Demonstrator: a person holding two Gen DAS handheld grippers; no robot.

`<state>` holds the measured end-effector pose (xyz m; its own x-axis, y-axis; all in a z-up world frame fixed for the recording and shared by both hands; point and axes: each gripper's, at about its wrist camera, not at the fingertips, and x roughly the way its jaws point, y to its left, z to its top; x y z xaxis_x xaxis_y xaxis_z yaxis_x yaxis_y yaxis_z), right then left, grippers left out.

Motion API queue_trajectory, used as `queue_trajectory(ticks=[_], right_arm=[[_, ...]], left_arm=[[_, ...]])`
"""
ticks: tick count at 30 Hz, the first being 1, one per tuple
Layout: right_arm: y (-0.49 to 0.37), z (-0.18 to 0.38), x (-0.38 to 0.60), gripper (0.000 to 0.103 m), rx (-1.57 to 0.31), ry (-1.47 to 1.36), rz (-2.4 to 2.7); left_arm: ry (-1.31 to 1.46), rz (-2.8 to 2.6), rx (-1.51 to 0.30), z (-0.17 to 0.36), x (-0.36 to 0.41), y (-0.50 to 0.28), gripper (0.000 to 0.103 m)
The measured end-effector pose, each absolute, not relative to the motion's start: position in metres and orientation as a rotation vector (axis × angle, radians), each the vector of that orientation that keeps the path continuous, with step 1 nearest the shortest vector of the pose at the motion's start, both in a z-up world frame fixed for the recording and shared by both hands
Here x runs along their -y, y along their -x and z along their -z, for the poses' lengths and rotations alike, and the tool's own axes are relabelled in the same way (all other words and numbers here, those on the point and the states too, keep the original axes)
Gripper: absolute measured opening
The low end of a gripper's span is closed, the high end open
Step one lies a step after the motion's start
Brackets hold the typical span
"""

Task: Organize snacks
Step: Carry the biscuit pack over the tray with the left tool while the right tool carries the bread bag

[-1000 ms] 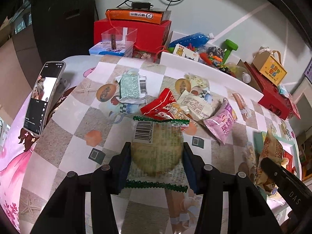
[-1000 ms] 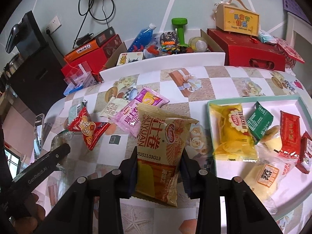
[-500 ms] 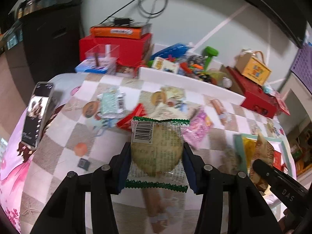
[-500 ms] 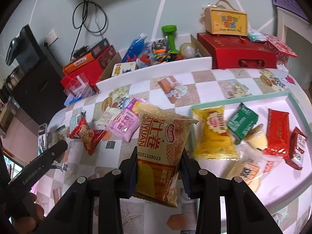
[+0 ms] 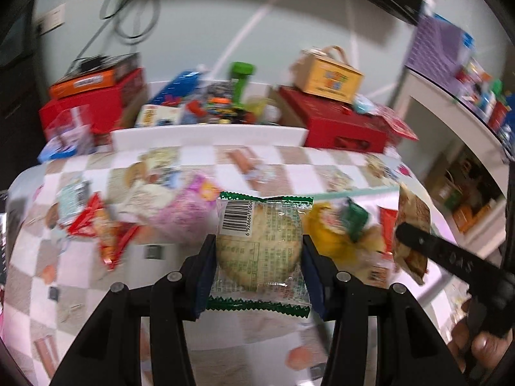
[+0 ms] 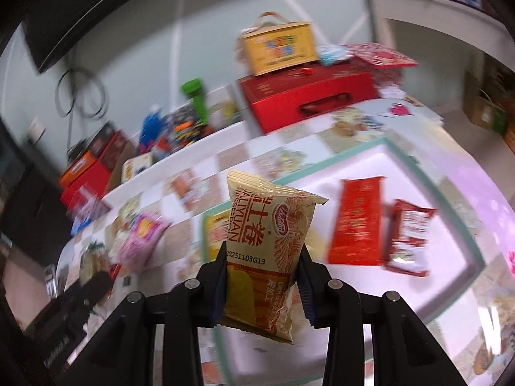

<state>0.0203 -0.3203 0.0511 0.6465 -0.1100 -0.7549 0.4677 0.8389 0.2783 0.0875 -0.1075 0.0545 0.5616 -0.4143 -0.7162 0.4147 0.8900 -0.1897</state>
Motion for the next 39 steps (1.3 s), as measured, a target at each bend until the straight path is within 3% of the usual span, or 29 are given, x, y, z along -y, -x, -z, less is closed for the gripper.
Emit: queue_trajectory(ticks=[13,39], right_arm=[[0.017,-0.038,0.386,0.04,-0.818,-0.568,0.503],[0.011,-0.006,0.39,0.04,-0.92,-0.607,0.481]], left_arm=[[-0.136,0.606,-0.943,-0.018,0.187,-0.071,0.051],[-0.233,0.679,-1.017,0.016,0.23,-0.059,0.052]])
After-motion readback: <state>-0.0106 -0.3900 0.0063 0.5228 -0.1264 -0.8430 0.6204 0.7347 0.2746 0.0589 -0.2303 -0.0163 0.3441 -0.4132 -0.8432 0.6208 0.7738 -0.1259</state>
